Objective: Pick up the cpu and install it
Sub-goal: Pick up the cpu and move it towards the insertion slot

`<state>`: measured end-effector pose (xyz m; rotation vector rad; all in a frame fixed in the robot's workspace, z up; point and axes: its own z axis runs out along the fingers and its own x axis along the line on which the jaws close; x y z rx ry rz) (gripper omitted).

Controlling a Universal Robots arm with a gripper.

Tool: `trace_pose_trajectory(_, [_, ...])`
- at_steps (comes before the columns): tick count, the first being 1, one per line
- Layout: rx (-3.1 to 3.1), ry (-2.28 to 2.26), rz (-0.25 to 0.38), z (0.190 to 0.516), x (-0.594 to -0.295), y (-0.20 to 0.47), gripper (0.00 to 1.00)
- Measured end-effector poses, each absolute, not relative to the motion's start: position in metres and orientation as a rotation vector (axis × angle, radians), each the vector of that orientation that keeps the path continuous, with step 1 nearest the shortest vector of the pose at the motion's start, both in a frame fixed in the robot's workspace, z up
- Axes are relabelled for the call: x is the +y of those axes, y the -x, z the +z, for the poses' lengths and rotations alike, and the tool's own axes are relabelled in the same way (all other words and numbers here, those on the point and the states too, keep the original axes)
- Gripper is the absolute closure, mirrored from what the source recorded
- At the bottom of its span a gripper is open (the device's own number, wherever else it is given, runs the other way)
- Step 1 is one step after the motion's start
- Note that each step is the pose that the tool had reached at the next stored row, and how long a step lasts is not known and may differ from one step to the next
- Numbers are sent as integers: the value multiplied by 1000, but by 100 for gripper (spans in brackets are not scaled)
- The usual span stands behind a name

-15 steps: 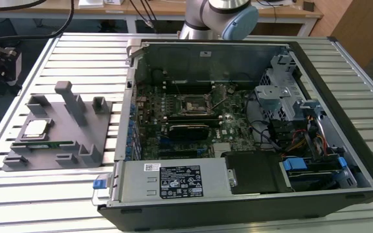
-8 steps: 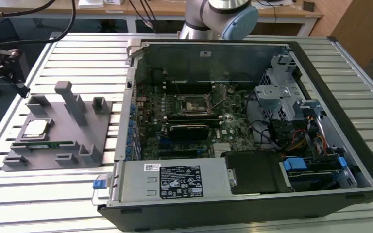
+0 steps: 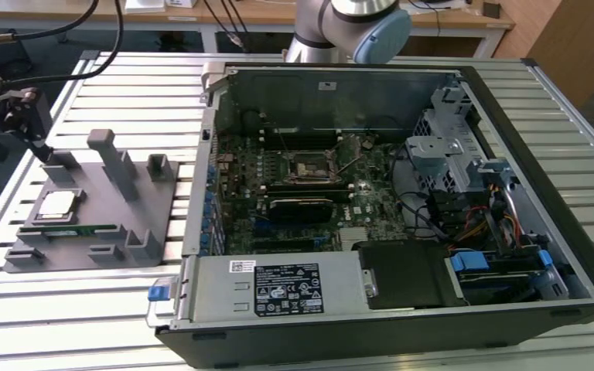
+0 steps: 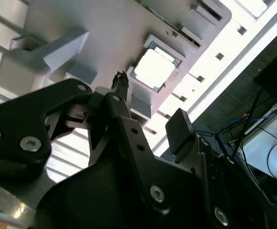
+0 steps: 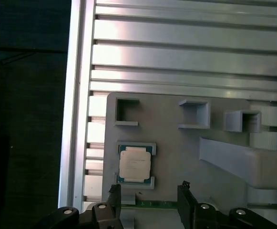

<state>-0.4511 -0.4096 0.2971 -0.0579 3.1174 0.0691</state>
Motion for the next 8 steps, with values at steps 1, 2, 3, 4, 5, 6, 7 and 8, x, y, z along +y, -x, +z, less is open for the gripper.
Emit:
trace_pose_trajectory(1, [3117, 58, 69, 295, -410, 453, 41])
trace_pose_trajectory(2, [3117, 58, 69, 293, -410, 454, 41])
trace_pose_trajectory(3, [3117, 58, 69, 292, -410, 456, 41])
trace_pose_trajectory(4, [3117, 58, 69, 290, -410, 457, 41])
trace_pose_trajectory(5, [3117, 57, 69, 288, -410, 458, 41])
trace_pose_trajectory(6, [3117, 53, 69, 286, -410, 458, 41])
trace_pose_trajectory(7, [3117, 50, 69, 284, -410, 458, 41])
trace_pose_trajectory(8, [3117, 47, 69, 282, -410, 458, 41])
